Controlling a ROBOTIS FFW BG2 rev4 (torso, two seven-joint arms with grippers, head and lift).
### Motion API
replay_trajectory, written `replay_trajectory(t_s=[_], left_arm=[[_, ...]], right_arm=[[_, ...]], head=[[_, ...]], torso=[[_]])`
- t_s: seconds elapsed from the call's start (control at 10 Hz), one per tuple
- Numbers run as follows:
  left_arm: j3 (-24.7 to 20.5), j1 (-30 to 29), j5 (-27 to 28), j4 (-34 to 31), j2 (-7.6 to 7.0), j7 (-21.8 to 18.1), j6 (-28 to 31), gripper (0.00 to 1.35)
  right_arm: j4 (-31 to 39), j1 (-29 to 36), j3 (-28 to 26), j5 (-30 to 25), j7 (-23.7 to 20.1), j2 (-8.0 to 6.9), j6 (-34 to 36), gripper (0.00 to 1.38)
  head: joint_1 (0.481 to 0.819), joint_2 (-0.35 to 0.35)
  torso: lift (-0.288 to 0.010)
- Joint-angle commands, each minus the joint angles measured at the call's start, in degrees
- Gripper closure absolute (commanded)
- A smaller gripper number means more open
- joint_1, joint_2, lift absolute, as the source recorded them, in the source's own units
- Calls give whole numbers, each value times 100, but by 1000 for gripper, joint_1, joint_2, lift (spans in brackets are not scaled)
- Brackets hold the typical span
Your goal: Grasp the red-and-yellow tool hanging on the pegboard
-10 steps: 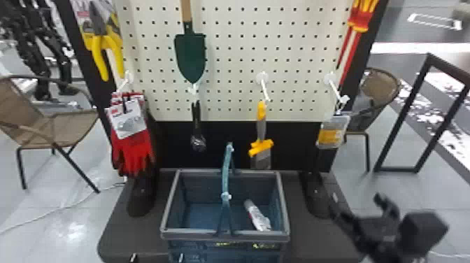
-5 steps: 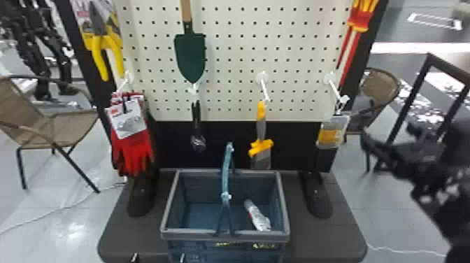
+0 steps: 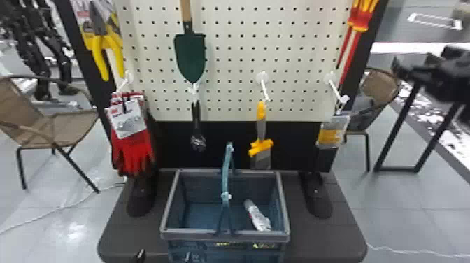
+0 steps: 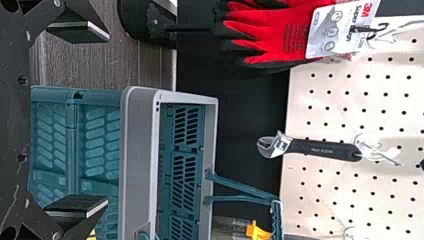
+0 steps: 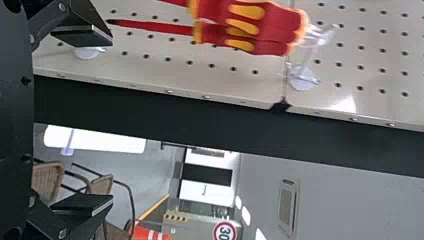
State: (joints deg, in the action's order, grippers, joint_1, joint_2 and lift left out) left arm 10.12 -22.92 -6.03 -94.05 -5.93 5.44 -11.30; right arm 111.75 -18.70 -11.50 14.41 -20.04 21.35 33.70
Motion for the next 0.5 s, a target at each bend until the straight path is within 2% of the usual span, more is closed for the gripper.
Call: replay_trajectory(t_s=[0.0,0.2,0.4], left_arm=[[25,33,6,0,-14,0,49,157],[78,95,-3,0,-93,0,85,157],[139,156,-3,0,-93,0,172,157]], right_arm=[[23,-468,69,422,0,335,400,182],[40,-1101,315,985,9,634,1130,182],[-92,-1514,412,1450,-132,678,1446,182]], head=[[549,0],[549,0],[549,0]], torso=[[-100],[-100],[-100]])
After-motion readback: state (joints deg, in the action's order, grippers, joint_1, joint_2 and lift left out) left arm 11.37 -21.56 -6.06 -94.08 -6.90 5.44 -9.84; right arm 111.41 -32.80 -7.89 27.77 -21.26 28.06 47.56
